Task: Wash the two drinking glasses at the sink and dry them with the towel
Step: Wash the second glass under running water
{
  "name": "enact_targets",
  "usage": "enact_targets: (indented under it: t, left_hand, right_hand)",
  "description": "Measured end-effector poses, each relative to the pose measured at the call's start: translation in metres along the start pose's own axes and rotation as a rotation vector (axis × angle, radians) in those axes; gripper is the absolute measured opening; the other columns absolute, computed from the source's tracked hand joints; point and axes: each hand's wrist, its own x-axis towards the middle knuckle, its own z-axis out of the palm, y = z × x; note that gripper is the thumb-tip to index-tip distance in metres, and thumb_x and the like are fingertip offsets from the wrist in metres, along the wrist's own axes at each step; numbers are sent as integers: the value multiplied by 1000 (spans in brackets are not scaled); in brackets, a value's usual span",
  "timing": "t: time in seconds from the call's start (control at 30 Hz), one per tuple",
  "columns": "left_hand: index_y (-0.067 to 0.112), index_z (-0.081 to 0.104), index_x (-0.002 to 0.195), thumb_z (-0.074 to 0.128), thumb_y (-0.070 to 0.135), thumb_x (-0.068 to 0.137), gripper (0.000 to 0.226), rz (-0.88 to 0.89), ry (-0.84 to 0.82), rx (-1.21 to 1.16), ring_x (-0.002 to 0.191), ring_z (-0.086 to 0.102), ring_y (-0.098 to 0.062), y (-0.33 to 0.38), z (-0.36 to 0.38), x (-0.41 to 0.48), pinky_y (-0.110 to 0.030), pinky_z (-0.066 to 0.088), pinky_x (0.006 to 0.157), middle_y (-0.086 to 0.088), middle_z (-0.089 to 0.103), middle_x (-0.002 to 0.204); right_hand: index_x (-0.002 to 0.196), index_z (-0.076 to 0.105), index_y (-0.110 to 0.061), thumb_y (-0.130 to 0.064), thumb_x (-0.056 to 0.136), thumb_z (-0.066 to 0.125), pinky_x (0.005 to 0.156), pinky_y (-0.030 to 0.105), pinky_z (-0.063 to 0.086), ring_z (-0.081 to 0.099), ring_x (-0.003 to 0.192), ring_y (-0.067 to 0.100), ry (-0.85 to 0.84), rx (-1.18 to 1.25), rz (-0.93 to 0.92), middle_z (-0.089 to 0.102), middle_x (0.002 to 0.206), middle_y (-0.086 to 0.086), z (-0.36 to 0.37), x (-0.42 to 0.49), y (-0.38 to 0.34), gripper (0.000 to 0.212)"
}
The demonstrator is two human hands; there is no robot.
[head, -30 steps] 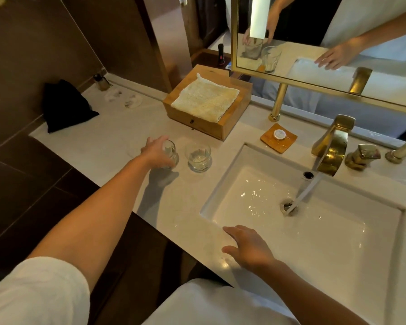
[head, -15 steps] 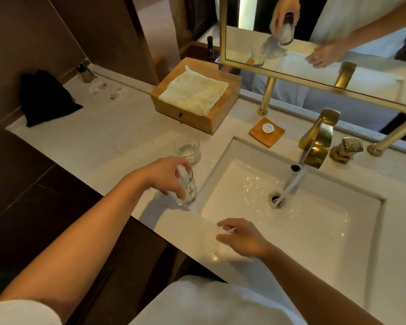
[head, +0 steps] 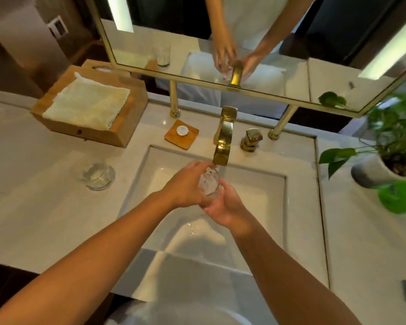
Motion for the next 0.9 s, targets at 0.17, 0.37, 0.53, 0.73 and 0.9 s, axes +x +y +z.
enact_targets:
  t: [0.17,0.37,0.53,0.73,0.9]
  left_hand:
    - [28,44,139,86,42,68,84,25,84,-29,118,51,-14,-14,21,13,-33,51,96,5,52,133]
    - [14,55,131,87,40,69,74,166,181,-20,105,62,-19,-28,35,29,-40,54,89,-3,65,121]
    - [16,48,139,91,31,66,86,105,185,11,108,60,-23,-36,41,33,-33,57,79,-5,59,129]
    - [25,45,143,88,34,71,85,27,142,-103,111,58,-14,-31,37,30,-21,52,79,3,57,133]
    - [34,42,139,92,38,63,91,-278,113,-305,110,57,-14,-30,41,25,-33,57,86,6,56,130]
  right_hand:
    - [131,55,-4,-43,102,46,83,42,59,67,104,31,88,129,71,68,113,19,-14,23,-17,49]
    - [118,59,-10,-47,101,43,60,34,57,68,83,27,207,81,53,70,94,13,-27,49,-24,44]
    - [116,61,-13,-52,97,47,54,33,55,67,79,28,212,99,94,70,89,14,-26,51,-33,46]
    - [122,61,-13,-53,93,53,74,40,53,68,86,29,227,-30,33,70,95,14,-26,51,-42,49]
    - [118,58,-16,-37,95,62,67,41,59,65,99,33,355,-200,-245,63,117,17,-20,49,-40,31]
